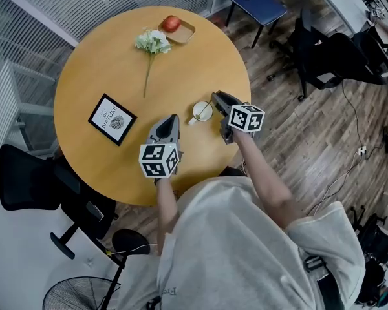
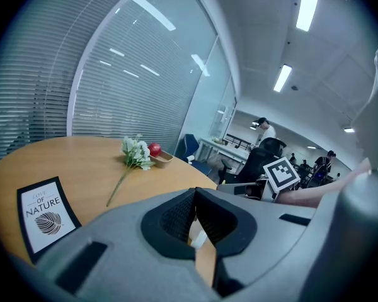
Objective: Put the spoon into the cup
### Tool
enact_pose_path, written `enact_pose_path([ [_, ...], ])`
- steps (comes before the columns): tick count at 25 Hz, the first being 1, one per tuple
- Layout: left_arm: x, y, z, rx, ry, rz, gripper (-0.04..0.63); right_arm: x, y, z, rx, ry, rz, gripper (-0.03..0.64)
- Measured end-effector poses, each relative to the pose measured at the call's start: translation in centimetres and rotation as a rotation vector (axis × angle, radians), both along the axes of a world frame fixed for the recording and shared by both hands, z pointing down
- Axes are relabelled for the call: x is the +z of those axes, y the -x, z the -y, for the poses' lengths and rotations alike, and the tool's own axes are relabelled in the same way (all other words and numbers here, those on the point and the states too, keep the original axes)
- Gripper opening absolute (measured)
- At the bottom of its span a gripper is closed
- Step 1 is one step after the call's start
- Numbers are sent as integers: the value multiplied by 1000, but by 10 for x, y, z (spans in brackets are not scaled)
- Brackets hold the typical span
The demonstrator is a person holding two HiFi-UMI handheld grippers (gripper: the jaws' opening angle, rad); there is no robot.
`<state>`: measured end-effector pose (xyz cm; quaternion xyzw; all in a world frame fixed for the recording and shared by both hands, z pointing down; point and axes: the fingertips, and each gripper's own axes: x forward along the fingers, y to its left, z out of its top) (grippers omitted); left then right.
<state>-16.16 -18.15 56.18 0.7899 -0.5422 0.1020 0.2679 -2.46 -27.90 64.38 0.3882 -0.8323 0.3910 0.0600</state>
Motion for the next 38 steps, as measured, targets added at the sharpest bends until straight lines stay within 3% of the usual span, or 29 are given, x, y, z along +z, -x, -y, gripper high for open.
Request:
enact_pose_path([
  [5,-3,-6,-2,13,-8,9,8,-4,-2,-5,12,38,60,119],
  [17,-15,-19,-13,41,-27,32,8,-9,-17,-28,21,64,74,146],
  [33,-13,-44,-28,88,-15,52,8,-32,-34,-81,-115,-46,-63,146],
  [38,-13,-47,-34,94,-16,60,8,-38,-37,-93,-128,-69,-67,145],
])
